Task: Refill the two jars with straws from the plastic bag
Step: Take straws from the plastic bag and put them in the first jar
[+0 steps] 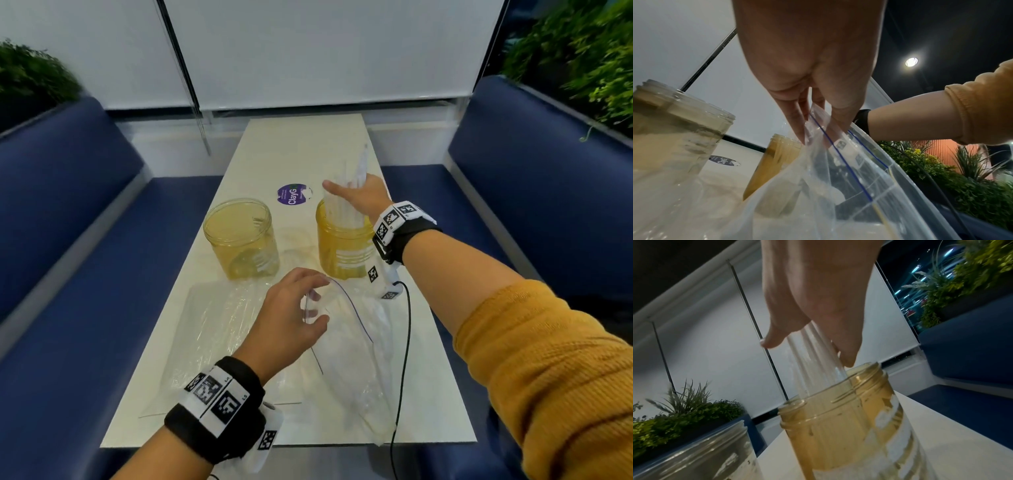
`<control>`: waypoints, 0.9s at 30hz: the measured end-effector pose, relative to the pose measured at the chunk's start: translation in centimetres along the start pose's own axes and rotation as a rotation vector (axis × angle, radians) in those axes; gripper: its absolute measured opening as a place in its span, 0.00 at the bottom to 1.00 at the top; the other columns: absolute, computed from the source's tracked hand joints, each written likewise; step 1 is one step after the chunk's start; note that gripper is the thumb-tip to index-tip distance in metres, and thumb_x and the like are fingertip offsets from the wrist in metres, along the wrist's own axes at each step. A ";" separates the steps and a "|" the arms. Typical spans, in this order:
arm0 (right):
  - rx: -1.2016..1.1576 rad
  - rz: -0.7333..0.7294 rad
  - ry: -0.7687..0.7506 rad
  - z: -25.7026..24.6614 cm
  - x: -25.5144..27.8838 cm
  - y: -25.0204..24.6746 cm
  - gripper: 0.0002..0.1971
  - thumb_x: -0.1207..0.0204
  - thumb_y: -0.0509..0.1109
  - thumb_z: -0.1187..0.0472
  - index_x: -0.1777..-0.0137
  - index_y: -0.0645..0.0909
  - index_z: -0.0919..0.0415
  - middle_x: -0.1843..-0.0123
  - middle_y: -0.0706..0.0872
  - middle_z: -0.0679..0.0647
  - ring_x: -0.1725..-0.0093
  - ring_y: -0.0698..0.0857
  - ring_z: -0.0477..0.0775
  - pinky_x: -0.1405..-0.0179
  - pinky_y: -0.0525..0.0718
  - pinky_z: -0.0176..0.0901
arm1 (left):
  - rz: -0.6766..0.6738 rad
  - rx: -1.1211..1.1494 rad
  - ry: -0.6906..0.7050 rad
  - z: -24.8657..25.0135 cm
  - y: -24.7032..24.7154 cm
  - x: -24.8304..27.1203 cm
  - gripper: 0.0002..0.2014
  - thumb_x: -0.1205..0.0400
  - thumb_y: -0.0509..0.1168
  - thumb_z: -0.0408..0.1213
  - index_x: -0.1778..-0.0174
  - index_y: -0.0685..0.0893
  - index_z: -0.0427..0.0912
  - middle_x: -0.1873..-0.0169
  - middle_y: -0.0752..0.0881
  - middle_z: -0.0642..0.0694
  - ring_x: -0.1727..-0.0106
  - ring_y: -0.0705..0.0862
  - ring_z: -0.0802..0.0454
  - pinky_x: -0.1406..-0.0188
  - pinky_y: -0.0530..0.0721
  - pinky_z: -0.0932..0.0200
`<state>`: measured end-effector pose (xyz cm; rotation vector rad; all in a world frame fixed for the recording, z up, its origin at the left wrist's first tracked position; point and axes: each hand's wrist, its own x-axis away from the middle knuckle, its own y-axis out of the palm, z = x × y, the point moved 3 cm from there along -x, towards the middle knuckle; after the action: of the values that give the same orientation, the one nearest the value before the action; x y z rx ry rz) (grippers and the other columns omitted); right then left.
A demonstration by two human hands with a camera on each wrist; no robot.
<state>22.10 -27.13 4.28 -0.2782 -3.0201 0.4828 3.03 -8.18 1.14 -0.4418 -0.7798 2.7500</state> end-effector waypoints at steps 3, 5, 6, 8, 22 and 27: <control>0.129 -0.029 0.025 1.4 -1.4 -0.2 0.64 0.66 0.81 0.20 0.29 0.78 0.56 0.36 0.87 0.51 0.37 0.86 0.55 0.37 0.87 0.55 | 0.008 0.012 0.004 0.0 0.0 -0.3 0.22 0.25 0.75 0.26 0.35 0.86 0.44 0.42 0.84 0.54 0.47 0.84 0.57 0.54 0.91 0.60; 0.235 -0.046 0.036 0.7 -0.5 -0.5 0.68 0.65 0.78 0.17 0.23 0.74 0.56 0.30 0.83 0.53 0.30 0.83 0.58 0.32 0.84 0.57 | 0.002 0.013 0.017 0.1 0.1 -0.4 0.22 0.25 0.75 0.26 0.36 0.86 0.44 0.43 0.84 0.54 0.47 0.84 0.58 0.55 0.91 0.61; 0.293 -0.058 0.046 0.3 0.1 -0.6 0.68 0.58 0.77 0.18 0.19 0.70 0.59 0.24 0.79 0.55 0.25 0.79 0.61 0.28 0.80 0.58 | -0.004 0.013 0.024 0.1 0.1 -0.4 0.22 0.25 0.75 0.26 0.36 0.86 0.44 0.43 0.84 0.54 0.47 0.84 0.57 0.55 0.91 0.61; 0.419 -0.103 0.103 -0.4 0.8 -0.8 0.72 0.52 0.74 0.17 0.14 0.59 0.64 0.16 0.68 0.60 0.18 0.70 0.65 0.22 0.73 0.61 | -0.006 0.006 0.035 0.1 0.0 -0.5 0.21 0.25 0.75 0.26 0.36 0.86 0.44 0.43 0.84 0.54 0.48 0.84 0.56 0.56 0.91 0.59; 0.530 -0.312 0.004 -5.8 16.9 -2.5 0.19 0.17 0.64 0.59 0.64 0.88 0.70 0.71 0.90 0.60 0.76 0.88 0.53 0.73 0.88 0.40 | -0.103 -0.297 0.106 2.2 0.5 -3.4 0.33 0.31 0.70 0.27 0.27 0.79 0.43 0.36 0.83 0.50 0.43 0.82 0.48 0.47 0.77 0.62; 0.791 -0.444 0.173 -0.1 19.0 -0.9 0.15 0.16 0.61 0.60 0.59 0.83 0.65 0.57 0.87 0.56 0.56 0.88 0.59 0.62 0.85 0.40 | -0.116 -0.259 0.118 2.0 1.6 -3.4 0.35 0.31 0.70 0.24 0.24 0.79 0.42 0.28 0.80 0.50 0.33 0.81 0.50 0.35 0.77 0.63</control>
<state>3.29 -24.38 5.42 0.3663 -2.3611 1.4132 5.21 -11.51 2.70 -0.5839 -1.0988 2.5005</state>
